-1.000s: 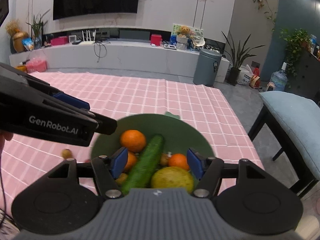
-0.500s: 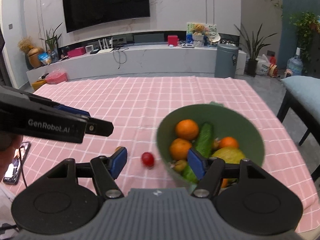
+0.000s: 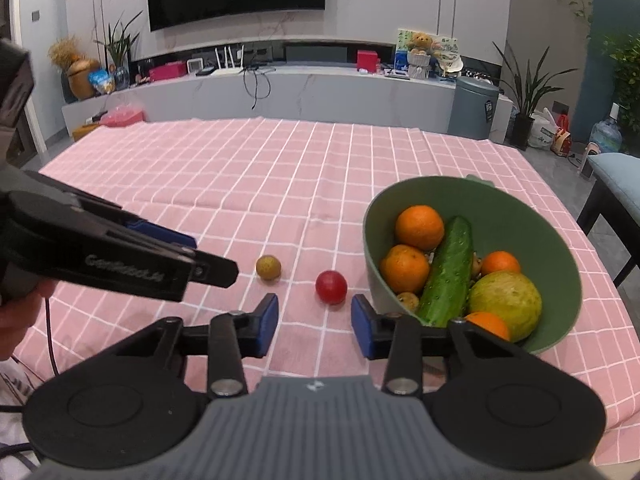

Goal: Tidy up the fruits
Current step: 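Withdraw both tools toward the red tomato and last brown fruit, then grasp the small brown fruit with the left tool while the right tool grasps the red tomato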

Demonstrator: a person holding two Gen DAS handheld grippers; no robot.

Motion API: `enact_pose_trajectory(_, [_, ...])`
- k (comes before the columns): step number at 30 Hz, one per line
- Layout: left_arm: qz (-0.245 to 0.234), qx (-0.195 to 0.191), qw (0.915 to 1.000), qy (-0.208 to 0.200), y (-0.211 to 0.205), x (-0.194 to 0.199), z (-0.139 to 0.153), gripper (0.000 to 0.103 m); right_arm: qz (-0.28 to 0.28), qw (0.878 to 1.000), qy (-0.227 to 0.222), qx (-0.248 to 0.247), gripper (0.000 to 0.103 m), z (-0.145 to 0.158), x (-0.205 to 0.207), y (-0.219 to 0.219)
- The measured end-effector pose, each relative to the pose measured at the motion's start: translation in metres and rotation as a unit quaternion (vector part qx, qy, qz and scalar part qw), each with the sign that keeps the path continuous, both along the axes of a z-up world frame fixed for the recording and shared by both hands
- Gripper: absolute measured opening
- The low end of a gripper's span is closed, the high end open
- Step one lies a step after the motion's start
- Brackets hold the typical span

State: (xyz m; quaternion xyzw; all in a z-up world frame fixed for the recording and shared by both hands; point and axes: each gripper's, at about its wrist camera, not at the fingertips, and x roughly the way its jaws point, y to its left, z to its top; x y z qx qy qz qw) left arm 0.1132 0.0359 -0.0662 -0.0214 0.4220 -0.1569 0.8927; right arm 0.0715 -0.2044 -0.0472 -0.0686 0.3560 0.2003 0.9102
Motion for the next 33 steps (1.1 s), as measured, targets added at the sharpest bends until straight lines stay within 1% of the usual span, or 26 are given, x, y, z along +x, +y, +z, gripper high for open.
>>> enact_pose_trajectory(5, [-0.004, -0.008, 0.9999, 0.005, 0.001, 0.015, -0.015, 0.05, 0.008, 0.999, -0.001, -0.037, 0.034, -0.013, 0.009, 0.009])
enact_pose_trajectory(6, [-0.005, -0.003, 1.0, 0.005, 0.0, 0.018, -0.018, 0.049, 0.012, 0.999, -0.003, -0.046, 0.032, -0.016, 0.011, 0.013])
enact_pose_trajectory(9, [-0.006, 0.014, 0.9999, 0.002, -0.004, 0.028, -0.026, 0.044, 0.019, 0.997, -0.008, -0.073, 0.032, -0.024, 0.014, 0.024])
enact_pose_trajectory(11, [-0.008, 0.013, 0.9999, 0.003, -0.005, 0.034, -0.031, 0.042, 0.014, 0.996, -0.01, -0.085, 0.032, -0.028, 0.018, 0.029])
enact_pose_trajectory(14, [-0.01, 0.009, 0.9999, 0.009, -0.005, 0.041, -0.039, 0.04, -0.007, 0.996, -0.007, -0.086, 0.032, -0.035, 0.024, 0.03])
enact_pose_trajectory(15, [-0.01, 0.009, 0.9999, 0.01, -0.005, 0.043, -0.041, 0.039, -0.015, 0.996, -0.004, -0.082, 0.032, -0.038, 0.026, 0.029])
enact_pose_trajectory(17, [-0.009, 0.009, 0.9998, 0.014, -0.005, 0.047, -0.045, 0.036, -0.035, 0.997, -0.002, -0.068, 0.027, -0.043, 0.027, 0.027])
enact_pose_trajectory(19, [-0.009, 0.004, 0.9998, 0.018, -0.005, 0.05, -0.048, 0.032, -0.05, 0.997, -0.001, -0.053, 0.028, -0.045, 0.028, 0.028])
enact_pose_trajectory(23, [-0.012, -0.007, 0.9997, 0.021, -0.004, 0.052, -0.05, 0.026, -0.079, 0.997, 0.005, -0.025, 0.028, -0.048, 0.032, 0.027])
enact_pose_trajectory(26, [-0.001, -0.013, 0.9998, 0.017, -0.001, 0.051, -0.047, 0.026, -0.106, 0.994, 0.011, 0.0, 0.028, -0.051, 0.034, 0.024])
enact_pose_trajectory(29, [0.02, -0.018, 0.9996, 0.011, 0.007, 0.05, -0.042, 0.026, -0.142, 0.989, 0.014, 0.029, 0.031, -0.054, 0.035, 0.02])
enact_pose_trajectory(31, [0.031, -0.021, 0.9993, 0.007, 0.012, 0.049, -0.039, 0.026, -0.171, 0.984, 0.017, 0.05, 0.032, -0.056, 0.038, 0.018])
enact_pose_trajectory(33, [0.039, -0.02, 0.999, 0.006, 0.015, 0.049, -0.039, 0.026, -0.192, 0.979, 0.02, 0.061, 0.033, -0.06, 0.04, 0.018])
